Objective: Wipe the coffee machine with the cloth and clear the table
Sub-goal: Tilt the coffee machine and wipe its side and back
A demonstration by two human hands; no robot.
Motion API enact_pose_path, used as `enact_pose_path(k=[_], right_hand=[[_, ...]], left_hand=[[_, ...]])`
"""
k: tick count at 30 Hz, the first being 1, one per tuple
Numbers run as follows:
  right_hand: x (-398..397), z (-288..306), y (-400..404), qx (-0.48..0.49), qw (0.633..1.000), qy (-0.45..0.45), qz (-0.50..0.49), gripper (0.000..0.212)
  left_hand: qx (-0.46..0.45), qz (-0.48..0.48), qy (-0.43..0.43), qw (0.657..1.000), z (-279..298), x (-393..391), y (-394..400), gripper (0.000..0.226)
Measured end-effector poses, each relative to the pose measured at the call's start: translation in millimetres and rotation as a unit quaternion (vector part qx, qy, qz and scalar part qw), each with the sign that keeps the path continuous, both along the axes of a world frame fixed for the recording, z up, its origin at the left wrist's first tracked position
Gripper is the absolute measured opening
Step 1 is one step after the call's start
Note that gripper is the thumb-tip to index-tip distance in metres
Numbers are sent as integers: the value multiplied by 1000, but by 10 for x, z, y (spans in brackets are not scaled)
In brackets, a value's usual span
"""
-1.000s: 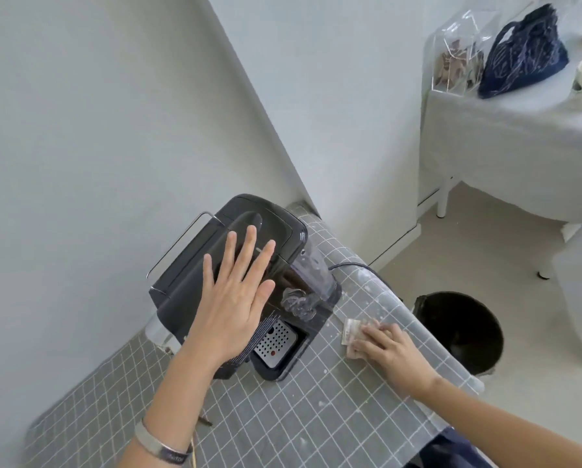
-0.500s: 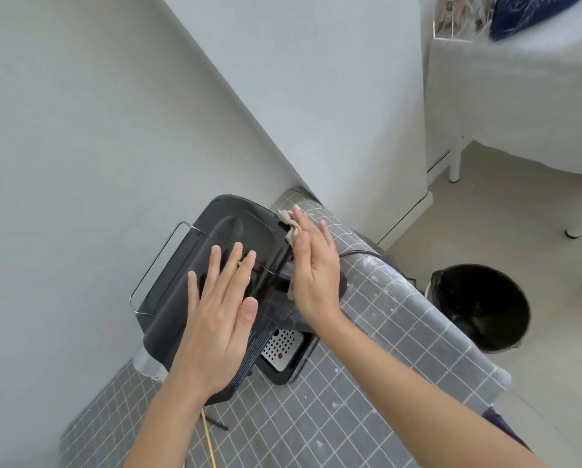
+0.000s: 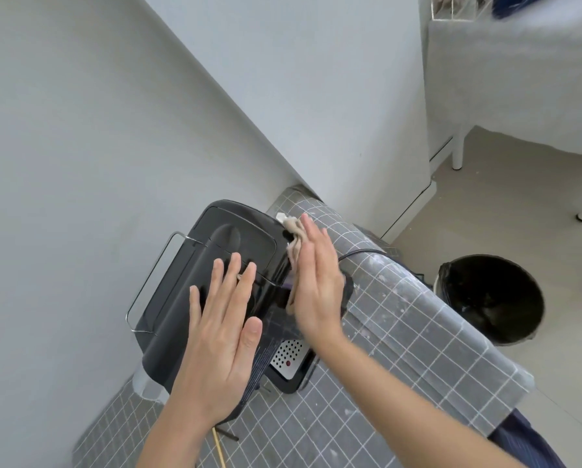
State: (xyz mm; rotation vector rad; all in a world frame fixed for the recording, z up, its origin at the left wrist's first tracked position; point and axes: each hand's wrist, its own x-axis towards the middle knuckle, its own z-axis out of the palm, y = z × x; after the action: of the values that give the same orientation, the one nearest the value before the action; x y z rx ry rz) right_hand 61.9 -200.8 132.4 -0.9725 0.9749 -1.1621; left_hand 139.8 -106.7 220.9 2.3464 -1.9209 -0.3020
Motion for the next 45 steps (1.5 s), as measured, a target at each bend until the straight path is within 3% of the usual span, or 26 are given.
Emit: enact_pose_path(k=[3,6,9,11,14,17,19,22,25,30,34,37,42,43,45], right_hand=[[19,-478,-247,64,997,41,9,36],[36,-965,21,167,981,93,-2,42],[111,-909,419,207,974,84,-27,49],[159,-534,687,184,982,43,-21,52],[233,158,931,31,999,-5,-31,56],[291,133,668,-6,997,10,-74,53],[315,-267,536,33,994,40,-95,50],[298,-865,591,176,978,68,-83,49],[323,-744,846,239,968,53,-60,48],[346,159,933,28,997,5,-67,53],[277,-241,502,50,993,64,-84,50],[287,-347,784,82,993,60,-52,55],[367,36,1192,-158,984,69,-43,66],[367,12,1015,-155,984,72,-55,62],[298,-72,587,-39,995,60,-66,56]], left_hand=[[-8,0,10,1000,-5,-4,1,57],[-15,-4,21,1000,-19,-9,10,55],[-26,-7,48,998,-16,-2,13,58],[-25,-11,73,997,-4,2,27,63],[-25,-21,95,995,16,19,47,69],[-29,-43,57,997,18,14,41,78],[-33,-59,35,997,15,2,43,83],[-37,-84,25,996,3,-10,54,85],[-36,-86,46,995,-11,21,55,84],[-38,-93,60,993,-23,49,59,86],[-39,-89,61,993,-12,55,49,86],[-41,-90,66,993,-19,43,49,86],[-39,-84,99,991,-20,72,66,88],[-38,-84,99,991,-15,72,64,87],[-35,-81,89,992,-5,60,53,87]])
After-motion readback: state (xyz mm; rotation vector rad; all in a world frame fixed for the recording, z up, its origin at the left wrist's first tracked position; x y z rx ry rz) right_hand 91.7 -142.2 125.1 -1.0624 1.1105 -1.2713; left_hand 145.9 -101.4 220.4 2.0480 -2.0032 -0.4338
